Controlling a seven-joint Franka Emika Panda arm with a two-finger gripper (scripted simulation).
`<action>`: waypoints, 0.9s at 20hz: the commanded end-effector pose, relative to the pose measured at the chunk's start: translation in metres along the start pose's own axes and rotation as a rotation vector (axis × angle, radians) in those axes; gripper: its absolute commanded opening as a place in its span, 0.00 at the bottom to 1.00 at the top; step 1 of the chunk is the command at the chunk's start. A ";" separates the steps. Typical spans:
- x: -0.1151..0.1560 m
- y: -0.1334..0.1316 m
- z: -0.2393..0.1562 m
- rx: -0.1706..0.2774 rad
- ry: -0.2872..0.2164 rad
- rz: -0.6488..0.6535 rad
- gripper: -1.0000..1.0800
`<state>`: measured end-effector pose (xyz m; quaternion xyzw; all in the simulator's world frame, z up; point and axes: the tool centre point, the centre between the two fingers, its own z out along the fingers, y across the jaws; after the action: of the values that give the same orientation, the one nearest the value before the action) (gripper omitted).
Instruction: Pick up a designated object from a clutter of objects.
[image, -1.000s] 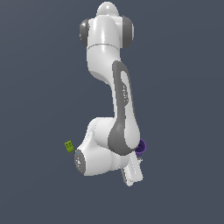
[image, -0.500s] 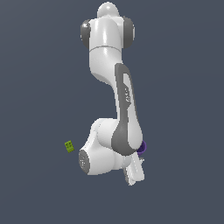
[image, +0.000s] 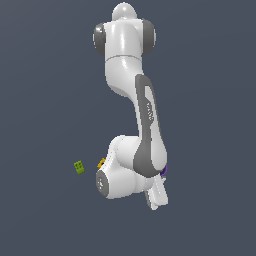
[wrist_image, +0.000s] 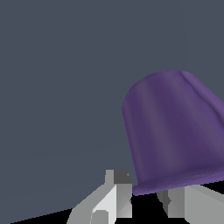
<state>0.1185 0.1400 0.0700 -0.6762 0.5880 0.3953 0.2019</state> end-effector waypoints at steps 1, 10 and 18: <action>0.001 0.000 0.000 0.001 0.001 0.001 0.00; -0.002 0.002 -0.003 0.000 0.000 0.000 0.00; -0.024 0.015 -0.031 0.001 0.000 0.001 0.00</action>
<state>0.1139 0.1319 0.0996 -0.6757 0.5883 0.3961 0.2011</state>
